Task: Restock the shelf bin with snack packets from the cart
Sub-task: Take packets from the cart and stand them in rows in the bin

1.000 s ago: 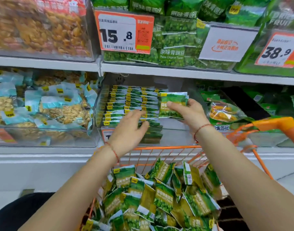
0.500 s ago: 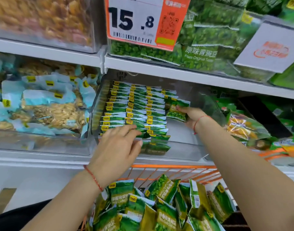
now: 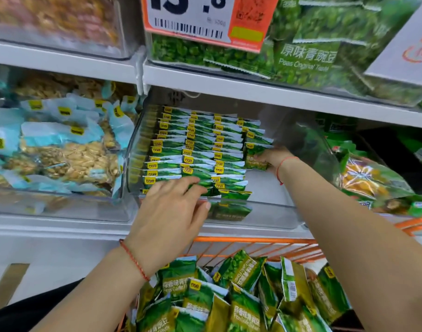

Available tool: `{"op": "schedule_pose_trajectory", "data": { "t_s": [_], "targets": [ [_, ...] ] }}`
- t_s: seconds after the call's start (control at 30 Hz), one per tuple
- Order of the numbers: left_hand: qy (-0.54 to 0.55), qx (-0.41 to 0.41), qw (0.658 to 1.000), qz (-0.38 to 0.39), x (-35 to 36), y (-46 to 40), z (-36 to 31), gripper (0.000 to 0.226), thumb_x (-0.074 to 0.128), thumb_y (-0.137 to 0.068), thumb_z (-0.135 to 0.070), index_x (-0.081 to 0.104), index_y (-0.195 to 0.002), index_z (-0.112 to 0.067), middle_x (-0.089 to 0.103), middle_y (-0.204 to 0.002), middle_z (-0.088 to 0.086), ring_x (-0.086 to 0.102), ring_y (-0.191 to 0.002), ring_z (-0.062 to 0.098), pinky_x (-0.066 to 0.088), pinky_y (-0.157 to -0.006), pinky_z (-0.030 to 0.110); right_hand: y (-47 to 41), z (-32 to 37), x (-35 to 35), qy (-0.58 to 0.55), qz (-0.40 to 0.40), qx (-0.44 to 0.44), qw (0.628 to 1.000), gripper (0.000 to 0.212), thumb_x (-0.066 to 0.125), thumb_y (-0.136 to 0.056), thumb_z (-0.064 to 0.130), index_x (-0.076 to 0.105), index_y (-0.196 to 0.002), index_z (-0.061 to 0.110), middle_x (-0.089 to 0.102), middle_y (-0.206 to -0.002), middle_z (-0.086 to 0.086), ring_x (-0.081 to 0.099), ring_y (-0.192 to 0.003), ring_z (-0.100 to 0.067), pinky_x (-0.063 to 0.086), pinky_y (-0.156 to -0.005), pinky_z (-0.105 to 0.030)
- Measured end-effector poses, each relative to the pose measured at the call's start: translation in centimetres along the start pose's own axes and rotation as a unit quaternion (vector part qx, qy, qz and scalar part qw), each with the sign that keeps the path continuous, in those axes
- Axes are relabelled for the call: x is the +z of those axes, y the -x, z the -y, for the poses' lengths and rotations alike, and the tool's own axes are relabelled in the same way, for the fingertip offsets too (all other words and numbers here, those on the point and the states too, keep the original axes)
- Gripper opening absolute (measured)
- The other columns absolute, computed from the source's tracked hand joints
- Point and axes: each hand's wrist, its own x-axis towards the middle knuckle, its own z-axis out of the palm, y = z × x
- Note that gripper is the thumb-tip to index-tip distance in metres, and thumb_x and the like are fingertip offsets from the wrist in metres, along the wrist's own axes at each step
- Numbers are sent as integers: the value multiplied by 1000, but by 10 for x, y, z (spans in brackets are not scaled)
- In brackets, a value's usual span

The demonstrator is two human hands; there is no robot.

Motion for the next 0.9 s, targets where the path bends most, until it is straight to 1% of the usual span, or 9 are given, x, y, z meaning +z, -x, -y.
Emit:
{"op": "schedule_pose_trajectory", "data": {
  "t_s": [0.1,0.23,0.37,0.43,0.5,0.6,0.7,0.83,0.9],
  "targets": [
    [3,1,1000,-11,0,-1,0,41,38,-88,-41,69,-104,-21,66,-112,-3,65,-95,18,29,-84,30,-3,4,4,-21,7,0,1000,65,59,-87,0,28,-144,5,35,-147,-11,40,-132,-31,37,-87,-29],
    [12,3,999,-32,0,-1,-1,39,40,-87,-40,66,-107,-20,67,-109,-4,66,-91,18,30,-83,29,2,4,13,-41,1,31,999,52,58,-88,4,43,-137,4,45,-141,-14,47,-126,-30,40,-82,-28],
    [12,5,1000,-26,0,0,-1,39,40,-88,-40,66,-109,-20,67,-109,-5,65,-92,18,30,-84,29,4,4,13,-80,7,34,996,50,58,-86,2,46,-135,3,48,-139,-15,48,-102,-19,41,-84,-29],
    [12,3,1000,-20,-1,-1,-2,40,39,-89,-40,65,-111,-19,67,-108,-5,65,-91,18,30,-84,29,4,5,14,-62,-8,8,998,51,60,-86,1,46,-135,4,53,-125,-10,46,-97,-17,42,-83,-28],
    [10,-1,1000,-16,-2,-1,-2,41,40,-89,-40,63,-115,-18,68,-106,-4,65,-90,18,30,-83,28,6,7,15,-44,-18,-16,999,54,58,-85,-3,44,-136,6,48,-110,-4,45,-95,-16,42,-82,-26],
    [6,-1,1000,-15,-2,0,-2,42,40,-89,-40,62,-116,-18,69,-102,-4,66,-88,18,30,-82,28,7,5,16,-12,-20,-27,999,57,57,-84,-6,42,-138,6,45,-106,-3,45,-94,-17,42,-82,-27],
    [8,0,1000,-13,-3,0,-3,40,40,-88,-40,64,-113,-19,69,-101,-4,65,-88,19,30,-81,30,11,10,16,68,-30,-9,997,40,58,-88,-1,50,-128,0,52,-94,-6,45,-91,-17,42,-82,-26],
    [9,1,1000,-10,-2,-1,-2,38,40,-87,-40,67,-106,-20,70,-100,-4,66,-87,20,31,-81,31,14,8,16,104,-54,10,993,22,60,-89,6,56,-111,7,51,-97,-7,56,-99,-25,48,-88,-35],
    [10,1,1000,-9,-2,-1,-2,38,40,-87,-41,67,-104,-21,70,-100,-5,65,-88,19,30,-81,30,10,1,13,64,-52,22,996,22,60,-87,6,50,-105,14,46,-104,-4,52,-98,-24,47,-88,-34]
  ]
}}
